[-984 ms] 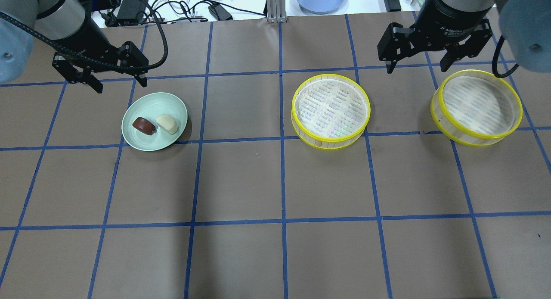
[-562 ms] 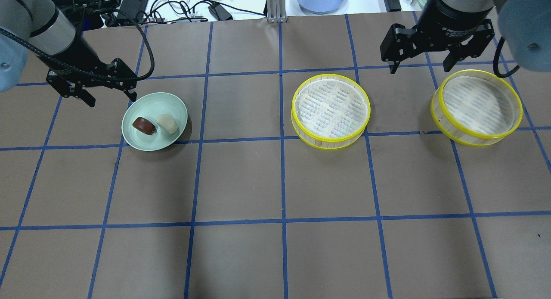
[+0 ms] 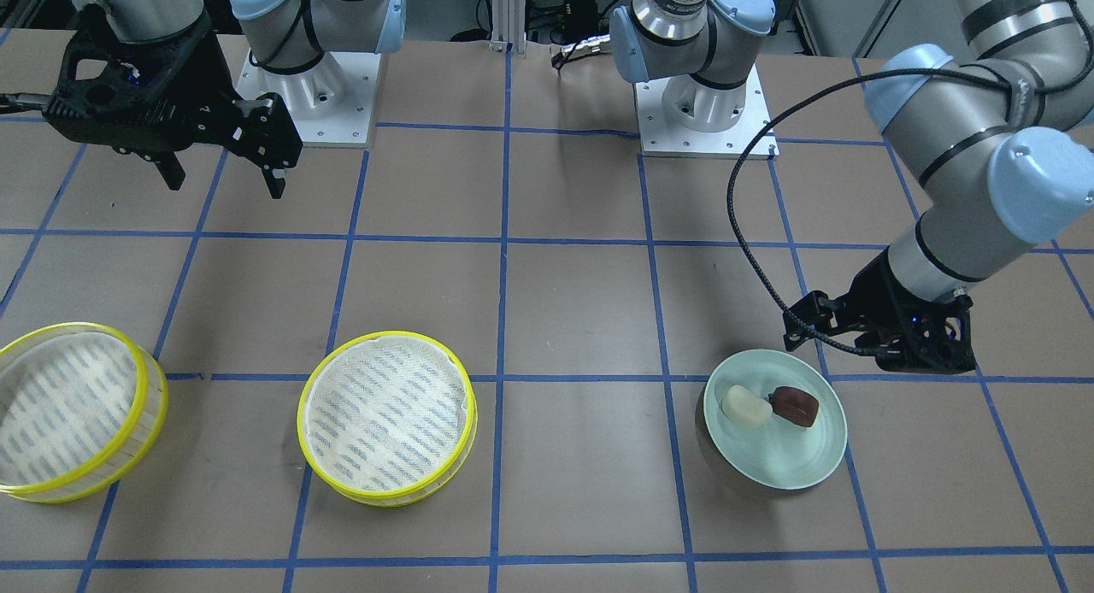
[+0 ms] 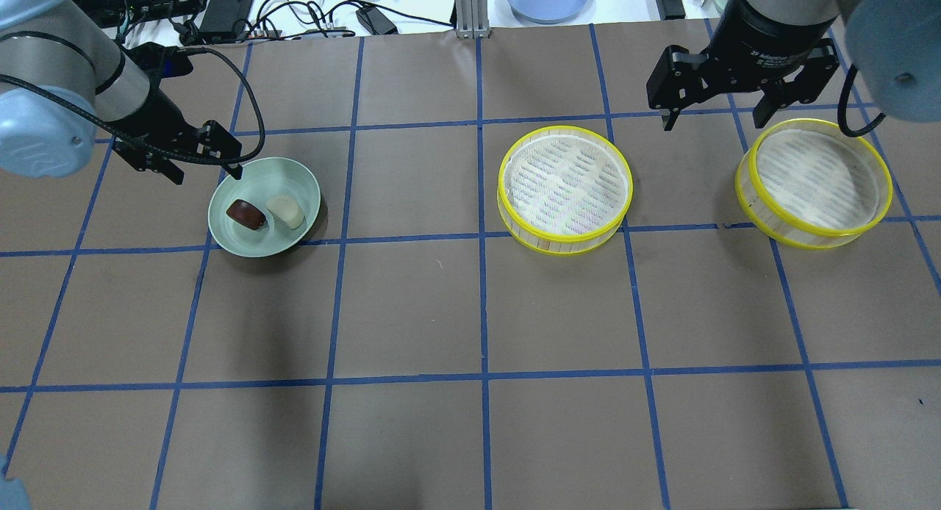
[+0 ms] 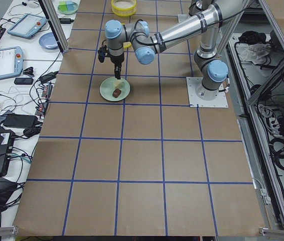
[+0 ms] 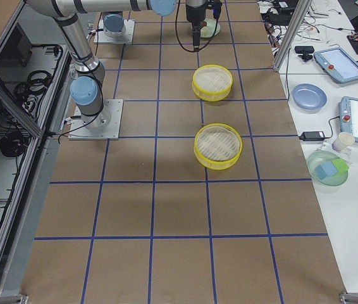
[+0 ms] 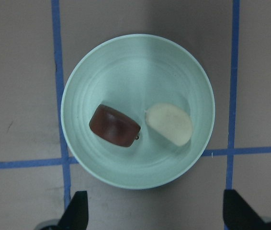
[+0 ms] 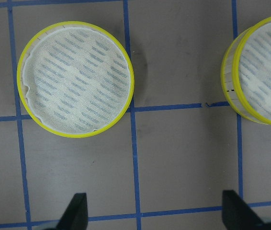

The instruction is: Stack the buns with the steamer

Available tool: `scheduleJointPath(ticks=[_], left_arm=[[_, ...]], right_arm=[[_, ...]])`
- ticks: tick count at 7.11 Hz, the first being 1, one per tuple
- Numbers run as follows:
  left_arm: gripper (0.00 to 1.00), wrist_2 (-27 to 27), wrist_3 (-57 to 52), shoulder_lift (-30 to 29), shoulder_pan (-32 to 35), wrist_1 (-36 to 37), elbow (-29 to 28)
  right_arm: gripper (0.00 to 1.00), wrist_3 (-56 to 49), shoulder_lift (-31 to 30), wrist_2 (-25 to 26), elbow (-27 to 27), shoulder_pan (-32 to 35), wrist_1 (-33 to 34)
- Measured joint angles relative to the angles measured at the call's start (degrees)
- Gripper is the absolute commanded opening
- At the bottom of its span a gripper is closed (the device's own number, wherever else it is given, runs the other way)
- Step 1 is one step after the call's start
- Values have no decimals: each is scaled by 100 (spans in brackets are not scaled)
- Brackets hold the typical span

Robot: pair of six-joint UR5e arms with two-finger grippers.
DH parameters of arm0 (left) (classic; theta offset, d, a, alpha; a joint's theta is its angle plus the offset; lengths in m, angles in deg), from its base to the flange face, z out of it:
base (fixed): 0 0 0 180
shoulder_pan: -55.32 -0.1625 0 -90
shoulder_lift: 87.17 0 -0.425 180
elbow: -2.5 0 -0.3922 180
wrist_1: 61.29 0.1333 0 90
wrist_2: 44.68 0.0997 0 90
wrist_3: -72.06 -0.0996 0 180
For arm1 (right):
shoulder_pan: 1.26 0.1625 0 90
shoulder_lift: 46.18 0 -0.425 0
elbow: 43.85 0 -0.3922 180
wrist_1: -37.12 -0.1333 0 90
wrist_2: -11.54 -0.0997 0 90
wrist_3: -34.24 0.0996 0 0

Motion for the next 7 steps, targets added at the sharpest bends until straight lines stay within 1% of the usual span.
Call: scheduleJointPath(ticks=[1, 2, 4, 6, 7], left_arm=[[100, -234, -229, -261, -1, 273, 28], [98, -345, -601, -510, 1, 523, 35], [96, -405, -1130, -945, 28, 877, 36], [90, -423, -1424, -1183, 67, 976, 36], [90, -452, -1475, -1242, 114, 977, 39]], right_arm=[[100, 1, 0, -5, 1, 0, 15], [100, -1, 3, -4, 1, -1, 29], [100, -13, 5, 35, 0, -13, 23], [100, -16, 7, 36, 0, -29, 3], [100, -17, 6, 36, 0, -32, 0]])
